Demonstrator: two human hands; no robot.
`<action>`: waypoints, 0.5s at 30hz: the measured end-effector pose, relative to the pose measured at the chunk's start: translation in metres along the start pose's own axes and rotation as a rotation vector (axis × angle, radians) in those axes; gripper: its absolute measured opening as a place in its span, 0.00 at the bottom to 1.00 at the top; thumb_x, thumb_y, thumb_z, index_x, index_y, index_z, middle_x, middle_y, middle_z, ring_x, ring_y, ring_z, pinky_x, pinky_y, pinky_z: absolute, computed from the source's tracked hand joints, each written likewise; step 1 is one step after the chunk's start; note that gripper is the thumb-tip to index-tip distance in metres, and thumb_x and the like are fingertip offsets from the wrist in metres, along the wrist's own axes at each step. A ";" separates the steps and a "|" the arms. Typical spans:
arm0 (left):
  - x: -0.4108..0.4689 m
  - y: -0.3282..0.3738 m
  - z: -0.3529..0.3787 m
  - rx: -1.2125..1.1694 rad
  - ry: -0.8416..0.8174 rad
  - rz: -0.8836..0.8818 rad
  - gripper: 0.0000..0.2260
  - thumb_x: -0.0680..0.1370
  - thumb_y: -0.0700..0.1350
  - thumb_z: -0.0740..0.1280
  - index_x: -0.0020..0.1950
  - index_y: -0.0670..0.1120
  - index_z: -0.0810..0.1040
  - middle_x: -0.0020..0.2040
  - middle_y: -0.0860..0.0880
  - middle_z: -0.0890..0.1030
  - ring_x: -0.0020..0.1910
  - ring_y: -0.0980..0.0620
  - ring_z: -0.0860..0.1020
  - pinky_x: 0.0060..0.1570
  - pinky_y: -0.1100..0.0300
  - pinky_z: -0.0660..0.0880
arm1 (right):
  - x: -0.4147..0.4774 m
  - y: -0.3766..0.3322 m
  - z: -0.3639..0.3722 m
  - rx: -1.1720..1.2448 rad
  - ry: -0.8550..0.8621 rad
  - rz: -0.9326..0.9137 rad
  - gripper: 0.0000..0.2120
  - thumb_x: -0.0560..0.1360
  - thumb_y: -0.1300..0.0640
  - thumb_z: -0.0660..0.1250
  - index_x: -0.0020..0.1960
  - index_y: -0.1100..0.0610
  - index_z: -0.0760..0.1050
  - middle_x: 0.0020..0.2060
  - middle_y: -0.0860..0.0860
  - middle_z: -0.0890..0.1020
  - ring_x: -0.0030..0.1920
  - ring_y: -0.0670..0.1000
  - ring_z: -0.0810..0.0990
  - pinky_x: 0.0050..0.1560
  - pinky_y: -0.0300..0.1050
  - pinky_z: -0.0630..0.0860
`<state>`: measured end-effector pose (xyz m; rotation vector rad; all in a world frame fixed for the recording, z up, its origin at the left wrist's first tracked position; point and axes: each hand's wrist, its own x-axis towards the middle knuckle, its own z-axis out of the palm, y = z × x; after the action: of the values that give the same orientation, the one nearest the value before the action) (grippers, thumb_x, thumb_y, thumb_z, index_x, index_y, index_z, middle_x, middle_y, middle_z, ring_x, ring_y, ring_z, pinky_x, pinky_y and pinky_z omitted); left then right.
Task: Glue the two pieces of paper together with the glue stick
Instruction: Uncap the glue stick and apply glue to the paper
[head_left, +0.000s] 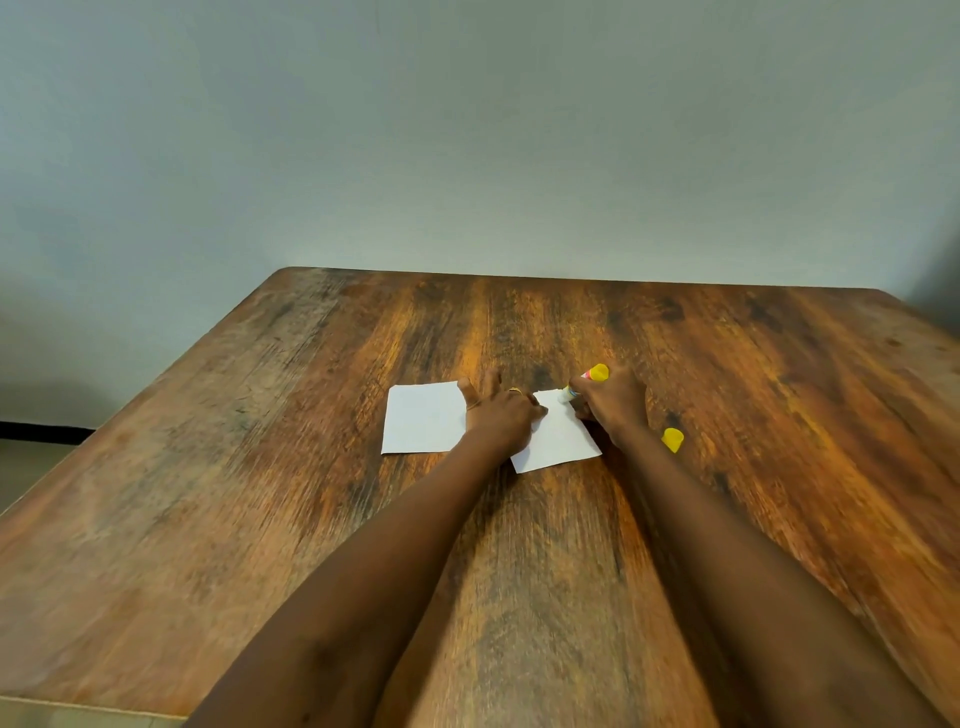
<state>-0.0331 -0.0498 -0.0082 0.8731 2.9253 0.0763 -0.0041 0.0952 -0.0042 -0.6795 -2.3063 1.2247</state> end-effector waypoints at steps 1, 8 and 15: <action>0.000 0.000 0.000 -0.012 0.001 -0.008 0.20 0.80 0.45 0.59 0.71 0.58 0.66 0.74 0.50 0.66 0.76 0.40 0.48 0.68 0.34 0.44 | -0.001 0.000 -0.001 0.002 -0.003 0.001 0.13 0.69 0.56 0.71 0.31 0.55 0.69 0.27 0.49 0.73 0.29 0.48 0.73 0.28 0.36 0.67; 0.002 0.000 0.001 -0.033 0.002 -0.023 0.19 0.80 0.47 0.59 0.71 0.57 0.67 0.75 0.50 0.64 0.76 0.41 0.47 0.69 0.32 0.43 | -0.013 0.001 -0.010 0.034 -0.013 -0.001 0.13 0.68 0.59 0.71 0.28 0.58 0.70 0.29 0.58 0.78 0.29 0.54 0.75 0.31 0.43 0.72; 0.000 0.002 0.001 -0.033 0.006 -0.030 0.19 0.80 0.47 0.58 0.72 0.56 0.66 0.75 0.49 0.62 0.76 0.41 0.46 0.68 0.31 0.40 | -0.028 0.002 -0.018 0.047 -0.010 0.037 0.10 0.67 0.59 0.70 0.32 0.65 0.76 0.27 0.59 0.77 0.28 0.53 0.74 0.28 0.40 0.66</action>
<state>-0.0320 -0.0485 -0.0086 0.8259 2.9331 0.1255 0.0286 0.0904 -0.0011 -0.7042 -2.2750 1.2977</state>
